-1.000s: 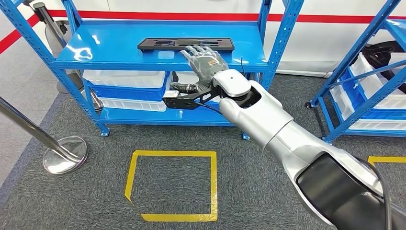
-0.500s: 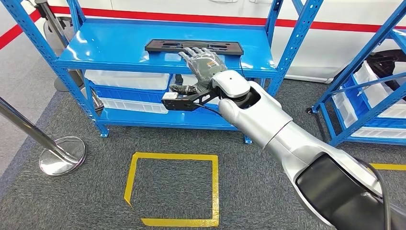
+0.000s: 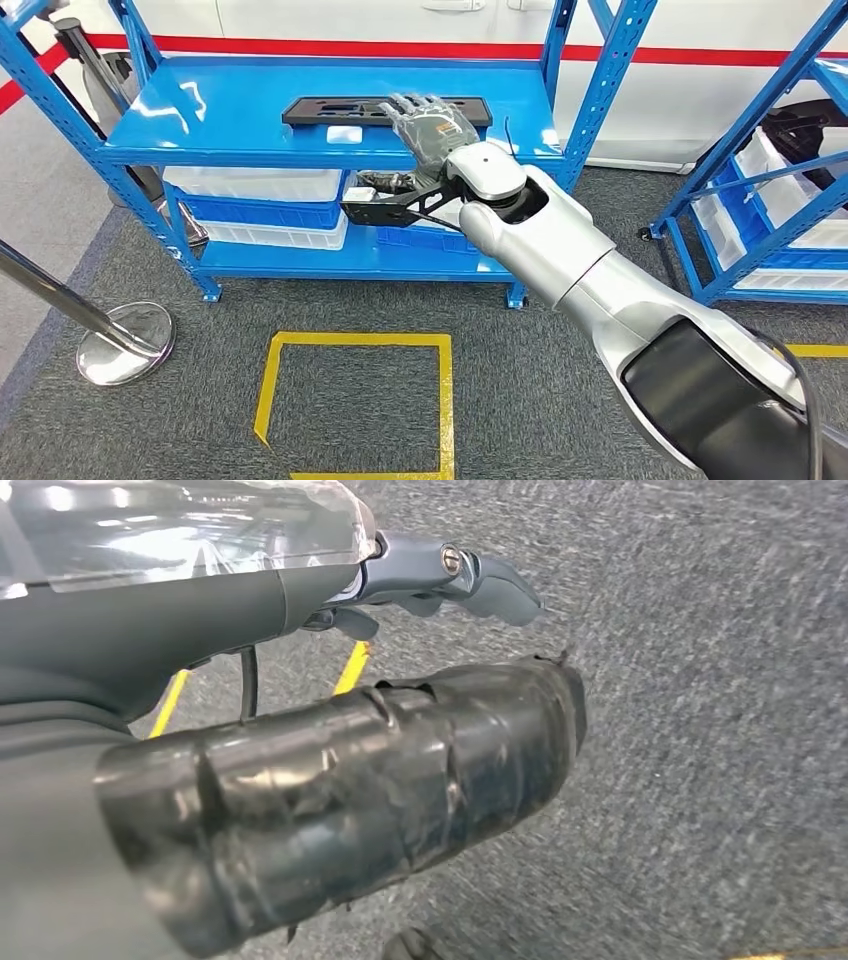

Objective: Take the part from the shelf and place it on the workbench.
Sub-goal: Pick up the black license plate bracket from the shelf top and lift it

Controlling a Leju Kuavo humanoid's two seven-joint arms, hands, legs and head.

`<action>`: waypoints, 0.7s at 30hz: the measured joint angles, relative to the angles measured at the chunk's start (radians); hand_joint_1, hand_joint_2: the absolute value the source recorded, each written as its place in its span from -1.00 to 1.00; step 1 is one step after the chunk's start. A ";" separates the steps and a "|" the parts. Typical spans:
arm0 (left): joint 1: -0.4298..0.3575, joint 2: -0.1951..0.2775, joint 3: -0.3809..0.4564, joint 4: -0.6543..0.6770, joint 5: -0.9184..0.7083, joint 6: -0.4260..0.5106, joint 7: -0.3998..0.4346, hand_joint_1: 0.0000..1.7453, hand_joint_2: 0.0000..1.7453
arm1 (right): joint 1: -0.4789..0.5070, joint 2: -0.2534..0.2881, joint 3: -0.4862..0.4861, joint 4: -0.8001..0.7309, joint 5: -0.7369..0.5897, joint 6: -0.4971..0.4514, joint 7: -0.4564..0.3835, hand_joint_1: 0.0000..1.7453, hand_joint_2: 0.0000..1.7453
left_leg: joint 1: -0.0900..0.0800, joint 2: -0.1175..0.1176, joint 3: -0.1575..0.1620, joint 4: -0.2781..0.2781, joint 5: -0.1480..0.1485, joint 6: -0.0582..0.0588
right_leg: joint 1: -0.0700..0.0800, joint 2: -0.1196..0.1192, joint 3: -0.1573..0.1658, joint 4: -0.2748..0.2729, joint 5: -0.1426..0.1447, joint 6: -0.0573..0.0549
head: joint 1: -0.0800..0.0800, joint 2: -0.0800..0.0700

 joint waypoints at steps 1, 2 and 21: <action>0.001 0.000 0.000 0.000 -0.001 0.000 0.001 -1.00 -1.00 | 0.000 0.000 0.000 0.000 0.000 0.000 -0.001 -1.00 -1.00 | 0.004 0.000 0.021 -0.066 0.047 -0.006 | -0.003 0.001 0.004 0.008 -0.009 0.007 | 0.000 0.000; 0.002 0.000 0.000 0.000 -0.001 0.000 0.001 -1.00 -1.00 | 0.000 0.000 0.000 -0.001 0.000 0.000 -0.002 -1.00 -1.00 | 0.005 0.000 0.043 -0.127 0.077 -0.011 | -0.004 0.003 0.006 0.017 -0.019 0.014 | 0.000 0.000; -0.002 -0.013 0.000 0.002 -0.001 0.003 0.002 -1.00 -1.00 | 0.002 -0.008 0.000 -0.002 0.000 -0.001 -0.009 -1.00 -1.00 | -0.004 -0.005 0.141 -0.217 0.039 0.039 | 0.027 -0.004 -0.077 0.037 0.032 -0.008 | 0.002 0.000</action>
